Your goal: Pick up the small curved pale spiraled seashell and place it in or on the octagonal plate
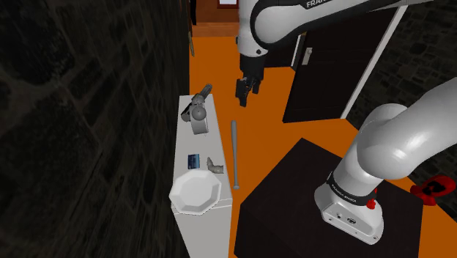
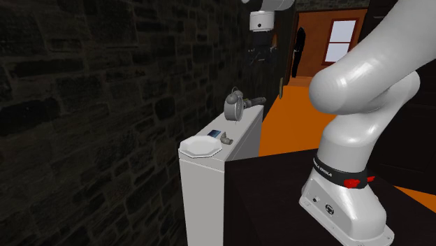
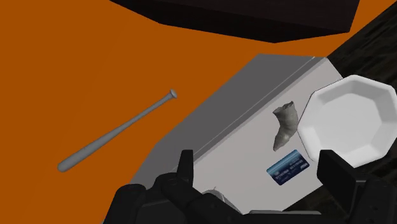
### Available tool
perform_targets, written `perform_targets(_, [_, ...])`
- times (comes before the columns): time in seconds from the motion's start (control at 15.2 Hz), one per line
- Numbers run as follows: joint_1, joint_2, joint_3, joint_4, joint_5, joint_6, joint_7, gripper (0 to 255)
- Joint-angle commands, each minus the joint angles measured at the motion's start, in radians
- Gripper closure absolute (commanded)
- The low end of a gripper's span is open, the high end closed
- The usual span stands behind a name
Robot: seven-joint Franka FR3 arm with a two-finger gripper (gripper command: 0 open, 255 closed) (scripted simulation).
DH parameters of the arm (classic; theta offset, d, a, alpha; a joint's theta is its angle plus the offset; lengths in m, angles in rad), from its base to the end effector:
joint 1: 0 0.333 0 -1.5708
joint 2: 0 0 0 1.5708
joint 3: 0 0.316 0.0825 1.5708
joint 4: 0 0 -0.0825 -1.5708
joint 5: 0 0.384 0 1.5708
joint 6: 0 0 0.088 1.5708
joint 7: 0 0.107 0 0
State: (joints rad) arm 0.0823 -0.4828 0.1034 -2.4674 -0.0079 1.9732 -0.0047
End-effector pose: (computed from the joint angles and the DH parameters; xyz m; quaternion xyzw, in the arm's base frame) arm 0.3912 0.0746 0.4633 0.9955 0.0906 -0.0045 0.0281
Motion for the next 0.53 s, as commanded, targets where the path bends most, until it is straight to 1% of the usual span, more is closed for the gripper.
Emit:
perform_targets(0.0, [0.009,0.061,0.017,-0.01,0.003,0.06,0.014,0])
perform_targets(0.46, [0.03,0.31,0.072,0.023,-0.016,0.23,0.065,0])
